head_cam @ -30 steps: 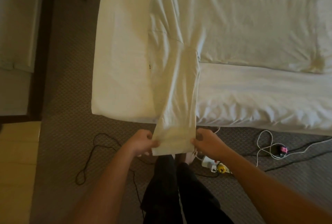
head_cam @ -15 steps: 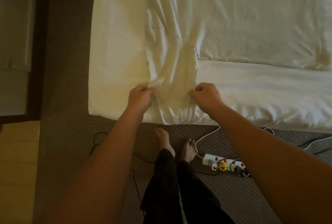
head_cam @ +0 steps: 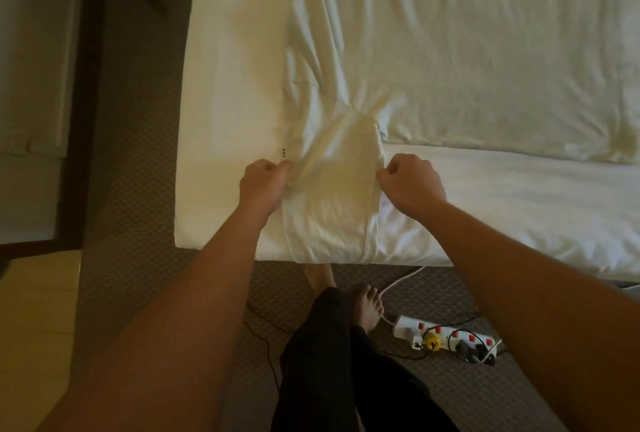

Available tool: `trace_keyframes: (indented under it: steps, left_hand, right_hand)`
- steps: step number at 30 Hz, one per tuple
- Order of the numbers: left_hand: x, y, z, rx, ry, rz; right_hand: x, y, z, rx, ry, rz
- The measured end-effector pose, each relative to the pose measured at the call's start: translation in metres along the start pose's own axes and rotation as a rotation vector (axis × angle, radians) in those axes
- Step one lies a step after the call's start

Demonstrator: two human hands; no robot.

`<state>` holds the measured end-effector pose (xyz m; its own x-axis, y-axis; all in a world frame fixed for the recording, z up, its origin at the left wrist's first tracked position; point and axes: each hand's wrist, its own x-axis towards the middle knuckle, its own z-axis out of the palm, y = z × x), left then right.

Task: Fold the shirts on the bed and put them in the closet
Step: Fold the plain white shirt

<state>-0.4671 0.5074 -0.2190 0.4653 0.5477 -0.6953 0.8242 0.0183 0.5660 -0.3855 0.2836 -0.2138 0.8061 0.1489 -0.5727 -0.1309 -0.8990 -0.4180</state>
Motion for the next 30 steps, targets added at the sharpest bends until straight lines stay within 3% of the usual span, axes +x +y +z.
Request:
trace_keyframes:
  steps: [5,12,20,23,27,30]
  left_hand:
    - [0.036,0.049,0.009,-0.019,0.051,0.070]
    - [0.100,0.120,0.016,-0.282,-0.026,-0.042]
    - [0.164,0.178,-0.001,-0.403,-0.253,-0.126]
    - [0.172,0.187,0.002,-0.421,-0.331,-0.099]
    - [0.197,0.183,0.009,-0.623,-0.318,-0.156]
    - [0.207,0.175,0.015,-0.560,-0.301,-0.154]
  right_hand:
    - [0.033,-0.027,-0.019,0.045,0.011,-0.106]
    - [0.106,-0.085,-0.048,0.136,0.053,-0.090]
    - [0.209,-0.197,-0.068,0.129,0.188,-0.185]
    - [0.235,-0.227,-0.070,0.064,0.242,-0.250]
    - [0.276,-0.268,-0.069,-0.078,0.256,-0.356]
    - [0.304,-0.288,-0.066,-0.262,0.238,-0.334]
